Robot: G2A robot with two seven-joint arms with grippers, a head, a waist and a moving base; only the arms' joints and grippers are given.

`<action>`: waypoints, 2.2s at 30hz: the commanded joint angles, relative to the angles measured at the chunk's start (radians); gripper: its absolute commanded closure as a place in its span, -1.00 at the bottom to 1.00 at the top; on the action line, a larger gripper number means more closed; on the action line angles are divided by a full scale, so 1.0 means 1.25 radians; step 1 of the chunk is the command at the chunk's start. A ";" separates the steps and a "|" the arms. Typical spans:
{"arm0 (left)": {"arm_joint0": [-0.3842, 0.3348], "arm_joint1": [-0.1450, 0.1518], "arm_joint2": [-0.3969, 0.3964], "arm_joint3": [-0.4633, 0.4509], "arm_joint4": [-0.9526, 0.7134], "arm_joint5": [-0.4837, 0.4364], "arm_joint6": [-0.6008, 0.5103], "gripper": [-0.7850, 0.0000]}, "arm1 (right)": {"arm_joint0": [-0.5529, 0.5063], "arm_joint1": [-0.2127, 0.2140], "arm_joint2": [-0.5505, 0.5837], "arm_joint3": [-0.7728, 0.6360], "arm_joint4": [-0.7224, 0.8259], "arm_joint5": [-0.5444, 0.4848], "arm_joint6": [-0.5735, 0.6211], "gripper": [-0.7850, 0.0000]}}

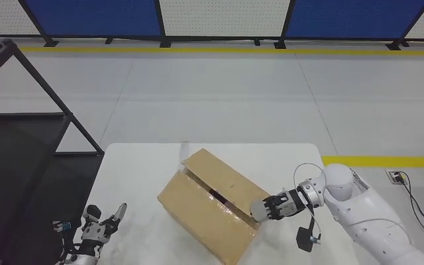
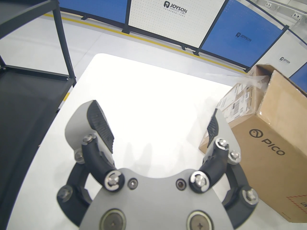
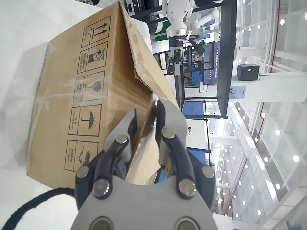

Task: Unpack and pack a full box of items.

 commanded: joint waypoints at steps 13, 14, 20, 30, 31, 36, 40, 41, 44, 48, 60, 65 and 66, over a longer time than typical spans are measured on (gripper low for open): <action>0.000 0.000 0.000 0.000 0.000 0.000 0.000 -1.00 | -0.082 0.079 0.088 -0.065 -0.010 0.033 0.031 -1.00; 0.000 0.000 0.000 0.000 0.000 0.000 0.000 -1.00 | -0.098 0.087 0.105 -0.087 -0.012 0.035 0.038 -1.00; -0.024 0.002 -0.017 0.027 0.022 0.008 0.004 -1.00 | -0.207 0.138 0.232 -0.223 -0.015 0.025 0.113 -1.00; -0.170 0.013 0.000 0.158 0.100 -0.158 0.022 -1.00 | -0.425 0.190 0.458 -0.388 0.093 0.047 0.256 -1.00; -0.188 0.015 0.005 0.174 0.111 -0.176 0.023 -1.00 | -0.446 0.192 0.476 -0.402 0.108 0.056 0.266 -1.00; -0.268 0.017 0.060 0.245 0.203 -0.227 0.026 -1.00 | -0.478 0.197 0.504 -0.423 0.108 0.055 0.292 -1.00; -0.268 0.017 0.060 0.245 0.203 -0.227 0.026 -1.00 | -0.478 0.197 0.504 -0.423 0.108 0.055 0.292 -1.00; -0.268 0.017 0.060 0.245 0.203 -0.227 0.026 -1.00 | -0.478 0.197 0.504 -0.423 0.108 0.055 0.292 -1.00; -0.268 0.017 0.060 0.245 0.203 -0.227 0.026 -1.00 | -0.478 0.197 0.504 -0.423 0.108 0.055 0.292 -1.00; -0.268 0.017 0.060 0.245 0.203 -0.227 0.026 -1.00 | -0.478 0.197 0.504 -0.423 0.108 0.055 0.292 -1.00; -0.324 0.030 0.096 0.255 0.406 -0.264 0.059 -1.00 | -0.518 0.200 0.523 -0.458 0.123 0.072 0.319 -1.00; -0.366 0.032 0.132 0.312 0.458 -0.306 0.090 -1.00 | -0.549 0.202 0.544 -0.466 0.139 0.088 0.314 -1.00; -0.372 0.033 0.140 0.318 0.472 -0.310 0.099 -1.00 | -0.554 0.203 0.547 -0.469 0.141 0.089 0.312 -1.00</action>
